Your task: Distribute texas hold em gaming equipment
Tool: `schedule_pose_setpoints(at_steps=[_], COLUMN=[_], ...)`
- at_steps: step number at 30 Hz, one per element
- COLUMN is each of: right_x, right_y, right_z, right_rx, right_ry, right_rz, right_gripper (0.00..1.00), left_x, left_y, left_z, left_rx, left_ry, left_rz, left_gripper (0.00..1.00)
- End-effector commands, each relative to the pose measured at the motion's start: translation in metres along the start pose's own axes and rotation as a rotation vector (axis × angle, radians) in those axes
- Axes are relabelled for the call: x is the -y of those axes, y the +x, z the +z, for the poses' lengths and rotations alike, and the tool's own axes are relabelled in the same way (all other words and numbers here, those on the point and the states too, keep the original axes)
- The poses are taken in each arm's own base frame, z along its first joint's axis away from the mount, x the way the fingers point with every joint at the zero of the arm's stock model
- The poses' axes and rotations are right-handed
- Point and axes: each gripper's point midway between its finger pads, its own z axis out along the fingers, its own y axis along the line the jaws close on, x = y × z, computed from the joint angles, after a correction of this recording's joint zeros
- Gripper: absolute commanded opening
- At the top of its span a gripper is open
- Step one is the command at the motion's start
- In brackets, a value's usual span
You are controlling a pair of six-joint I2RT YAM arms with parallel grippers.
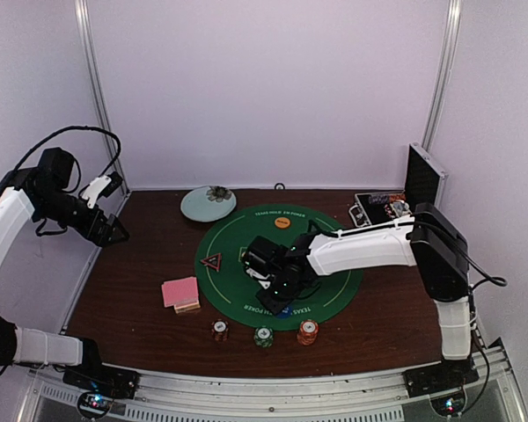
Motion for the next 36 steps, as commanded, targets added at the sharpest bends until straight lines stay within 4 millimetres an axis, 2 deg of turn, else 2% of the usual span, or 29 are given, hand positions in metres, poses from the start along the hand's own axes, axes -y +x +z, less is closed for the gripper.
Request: schedule_pose_setpoints(at_steps=[1, 14, 18, 22, 25, 26, 34, 36], right_x=[0.03, 0.062, 0.073, 0.079, 0.074, 0.071, 0.041, 0.037], right_y=[0.024, 0.052, 0.054, 0.042, 0.03, 0.029, 0.038, 0.042], right_z=[-0.001, -0.012, -0.016, -0.031, -0.043, -0.045, -0.044, -0.044], right_rx=[-0.052, -0.082, -0.08, -0.043, -0.011, -0.011, -0.052, -0.067], right_ry=[0.087, 0.119, 0.139, 0.15, 0.123, 0.111, 0.024, 0.01], right_rz=[0.021, 0.064, 0.08, 0.093, 0.098, 0.094, 0.039, 0.025], right_gripper=[0.33, 0.3, 0.31, 0.39, 0.57, 0.6, 0.76, 0.78], left_x=[0.0, 0.0, 0.001, 0.0, -0.002, -0.002, -0.003, -0.003], left_y=[-0.009, -0.009, -0.01, -0.01, -0.01, -0.01, -0.01, -0.011], left_z=[-0.011, -0.011, -0.01, -0.01, -0.011, -0.011, -0.012, -0.012], left_rx=[0.038, 0.041, 0.04, 0.038, 0.036, 0.036, 0.038, 0.038], left_ry=[-0.015, -0.013, -0.009, -0.012, -0.022, -0.024, -0.03, -0.033], left_rz=[0.01, 0.01, 0.01, 0.013, 0.015, 0.016, 0.024, 0.028], left_gripper=[0.98, 0.98, 0.98, 0.98, 0.97, 0.98, 0.97, 0.97])
